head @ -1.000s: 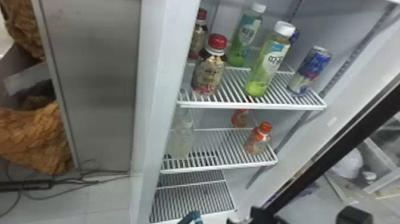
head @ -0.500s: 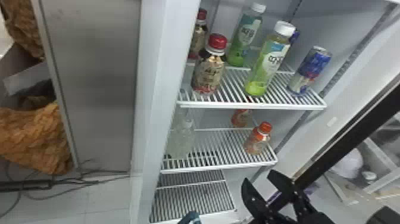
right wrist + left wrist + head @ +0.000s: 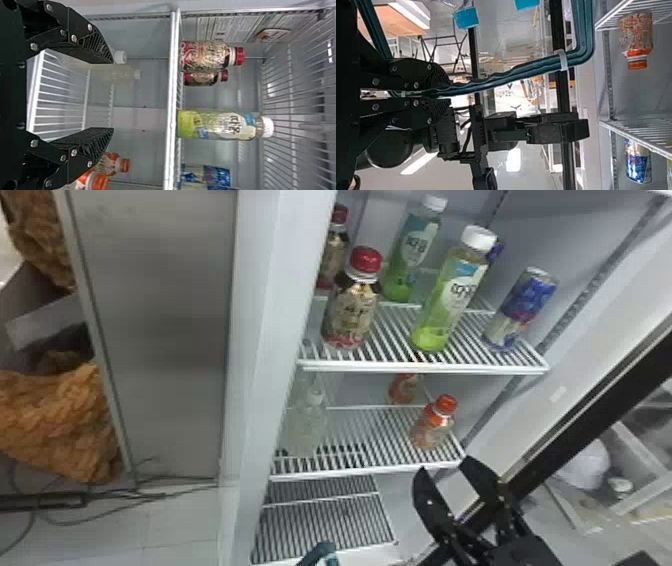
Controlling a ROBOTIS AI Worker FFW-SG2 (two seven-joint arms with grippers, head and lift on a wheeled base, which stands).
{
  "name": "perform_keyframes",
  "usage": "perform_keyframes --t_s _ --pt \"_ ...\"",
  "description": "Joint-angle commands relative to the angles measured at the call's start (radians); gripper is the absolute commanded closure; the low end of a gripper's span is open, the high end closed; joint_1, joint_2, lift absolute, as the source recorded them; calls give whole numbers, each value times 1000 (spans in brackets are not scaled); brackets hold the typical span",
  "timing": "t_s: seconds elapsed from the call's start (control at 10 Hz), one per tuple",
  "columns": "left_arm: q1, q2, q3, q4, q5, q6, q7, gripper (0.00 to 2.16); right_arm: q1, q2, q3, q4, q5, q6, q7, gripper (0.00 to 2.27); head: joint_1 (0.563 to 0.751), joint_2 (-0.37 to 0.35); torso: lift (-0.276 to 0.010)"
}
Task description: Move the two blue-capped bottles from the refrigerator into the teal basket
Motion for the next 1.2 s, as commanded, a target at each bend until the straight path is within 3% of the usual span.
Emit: perform_keyframes --t_s 0.0,1.1 --pt "1 -1 2 0 -1 -3 0 1088 -22 -11 16 38 21 -53 -15 456 695 -350 -152" --pt "3 -6 3 0 1 -3 -3 1088 -32 -17 27 40 37 -80 -43 456 695 -350 -152"
